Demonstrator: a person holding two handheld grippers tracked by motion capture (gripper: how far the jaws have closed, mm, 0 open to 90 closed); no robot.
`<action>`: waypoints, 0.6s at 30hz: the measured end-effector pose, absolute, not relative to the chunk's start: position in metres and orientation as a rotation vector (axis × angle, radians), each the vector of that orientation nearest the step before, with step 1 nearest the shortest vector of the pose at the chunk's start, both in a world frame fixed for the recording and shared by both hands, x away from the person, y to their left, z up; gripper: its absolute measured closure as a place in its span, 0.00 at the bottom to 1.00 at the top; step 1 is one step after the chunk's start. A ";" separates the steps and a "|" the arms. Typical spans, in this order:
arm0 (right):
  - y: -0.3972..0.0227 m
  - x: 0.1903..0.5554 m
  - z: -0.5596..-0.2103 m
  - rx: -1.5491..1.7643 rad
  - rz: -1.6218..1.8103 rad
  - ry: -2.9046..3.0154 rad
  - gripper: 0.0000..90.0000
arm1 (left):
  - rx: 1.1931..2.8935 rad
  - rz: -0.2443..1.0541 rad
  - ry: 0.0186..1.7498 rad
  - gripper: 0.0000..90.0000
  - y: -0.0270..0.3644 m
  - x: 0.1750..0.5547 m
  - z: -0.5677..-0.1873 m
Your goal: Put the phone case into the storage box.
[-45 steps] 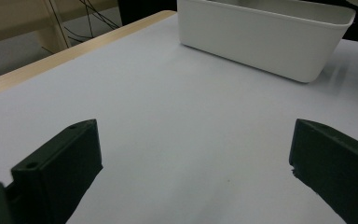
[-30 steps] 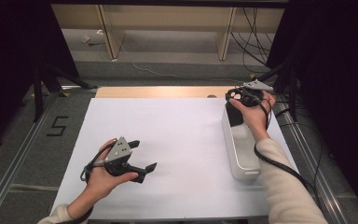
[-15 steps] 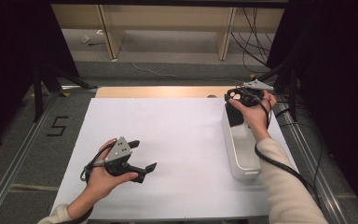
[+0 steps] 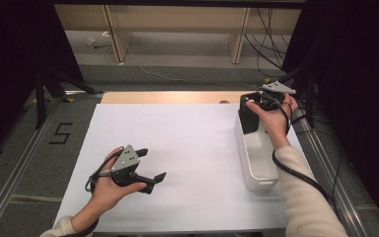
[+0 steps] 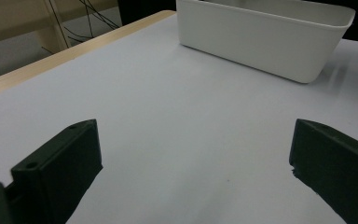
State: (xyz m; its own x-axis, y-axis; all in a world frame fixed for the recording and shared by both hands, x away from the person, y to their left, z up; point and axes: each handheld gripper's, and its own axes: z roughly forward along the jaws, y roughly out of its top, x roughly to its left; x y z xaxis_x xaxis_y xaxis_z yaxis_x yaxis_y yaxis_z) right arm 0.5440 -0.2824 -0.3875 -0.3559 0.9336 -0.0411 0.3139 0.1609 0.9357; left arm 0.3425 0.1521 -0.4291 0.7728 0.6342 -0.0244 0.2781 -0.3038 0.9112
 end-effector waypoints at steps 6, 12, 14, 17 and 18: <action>-0.281 0.536 -0.378 1.175 1.223 1.766 0.05 | 1.892 0.418 0.698 0.02 0.152 0.342 -0.429; -0.278 0.525 -0.375 1.149 1.244 1.756 0.14 | 1.890 0.421 0.700 0.02 0.152 0.342 -0.429; -0.277 0.520 -0.373 1.132 1.259 1.758 0.16 | 1.890 0.421 0.700 0.02 0.152 0.342 -0.428; -0.276 0.514 -0.371 1.125 1.277 1.764 0.16 | 1.892 0.422 0.701 0.02 0.152 0.342 -0.429; -0.276 0.512 -0.370 1.120 1.282 1.764 0.16 | 1.891 0.421 0.701 0.02 0.152 0.341 -0.429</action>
State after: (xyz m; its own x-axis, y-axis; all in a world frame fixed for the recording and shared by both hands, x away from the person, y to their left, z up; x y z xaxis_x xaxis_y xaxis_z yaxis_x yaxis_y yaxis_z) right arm 0.5124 -0.2757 -0.3700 -0.4016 0.9152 -0.0351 0.2497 0.1462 0.9572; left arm 0.3414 0.1516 -0.4285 0.7684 0.6396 -0.0243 0.2784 -0.2998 0.9125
